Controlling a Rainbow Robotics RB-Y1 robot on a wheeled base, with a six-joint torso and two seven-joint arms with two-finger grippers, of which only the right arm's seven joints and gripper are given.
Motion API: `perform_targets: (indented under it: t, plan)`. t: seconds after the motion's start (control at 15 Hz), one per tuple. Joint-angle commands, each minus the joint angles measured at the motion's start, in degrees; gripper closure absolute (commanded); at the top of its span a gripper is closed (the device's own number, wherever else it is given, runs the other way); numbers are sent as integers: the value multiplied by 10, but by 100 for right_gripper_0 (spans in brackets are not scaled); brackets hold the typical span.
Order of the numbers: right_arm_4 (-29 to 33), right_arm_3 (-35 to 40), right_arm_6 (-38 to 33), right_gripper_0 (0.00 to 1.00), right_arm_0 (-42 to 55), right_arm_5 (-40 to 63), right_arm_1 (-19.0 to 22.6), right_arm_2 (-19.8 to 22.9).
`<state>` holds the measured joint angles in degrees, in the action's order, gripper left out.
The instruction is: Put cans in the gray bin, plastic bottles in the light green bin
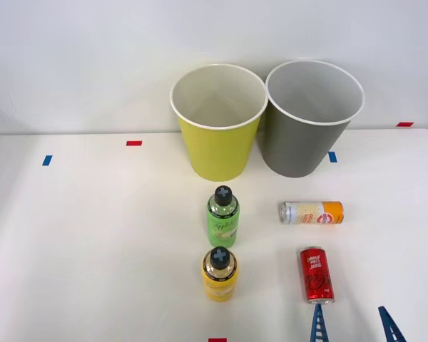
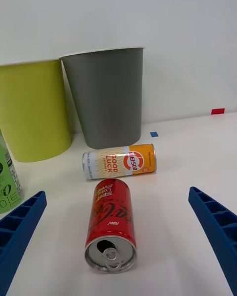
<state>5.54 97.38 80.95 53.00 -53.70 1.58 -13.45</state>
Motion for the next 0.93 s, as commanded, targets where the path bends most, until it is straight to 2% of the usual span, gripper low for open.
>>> perform_targets:
  t: [0.07,0.53,0.67,0.93]
  plan:
    - [0,0,0,0,0,0,0,0]
    - [-4,-18,0,0,-7,11,7,8]
    - [-5,-19,-1,0,-15,11,36,26]
    - [-29,5,-2,0,-7,18,128,31]
